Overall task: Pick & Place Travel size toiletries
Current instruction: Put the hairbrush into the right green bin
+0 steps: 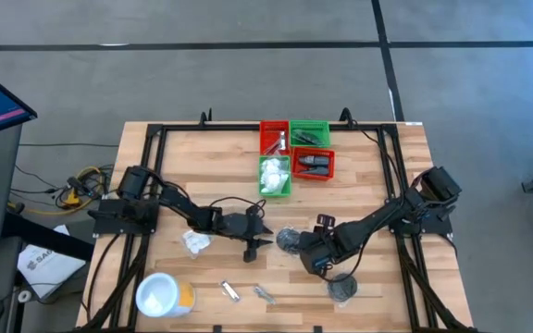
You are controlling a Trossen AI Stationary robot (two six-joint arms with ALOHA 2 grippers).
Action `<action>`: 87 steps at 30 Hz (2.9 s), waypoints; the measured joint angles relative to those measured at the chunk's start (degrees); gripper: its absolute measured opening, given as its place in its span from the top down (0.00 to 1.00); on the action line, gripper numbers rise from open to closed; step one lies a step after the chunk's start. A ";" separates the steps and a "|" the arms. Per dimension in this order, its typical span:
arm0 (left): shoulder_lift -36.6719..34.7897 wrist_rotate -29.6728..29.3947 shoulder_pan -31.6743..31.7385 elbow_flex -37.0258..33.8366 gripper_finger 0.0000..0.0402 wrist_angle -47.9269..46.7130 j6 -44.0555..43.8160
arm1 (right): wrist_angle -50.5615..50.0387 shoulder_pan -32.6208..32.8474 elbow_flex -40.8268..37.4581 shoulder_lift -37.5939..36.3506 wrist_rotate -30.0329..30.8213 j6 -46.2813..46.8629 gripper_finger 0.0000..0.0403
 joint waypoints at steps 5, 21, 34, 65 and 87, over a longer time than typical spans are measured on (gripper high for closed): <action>2.15 -2.08 -0.09 0.88 0.66 -0.25 0.05 | -0.42 -0.15 0.02 0.00 0.01 0.08 0.49; 4.50 -3.58 -0.28 3.55 0.67 -0.77 -0.33 | -0.77 -1.59 0.29 5.00 -0.03 0.16 0.45; 4.57 -3.55 -0.26 3.94 0.81 -1.11 -0.37 | 3.42 -3.06 0.26 6.91 -0.75 -3.04 0.46; 3.83 -2.98 -0.20 4.29 0.90 -1.86 1.61 | 3.38 -2.20 -0.22 4.38 -3.42 -4.57 1.00; 0.04 -3.46 -0.17 2.98 0.90 -2.41 1.61 | -5.43 -2.10 0.22 -3.37 -1.29 -1.93 1.00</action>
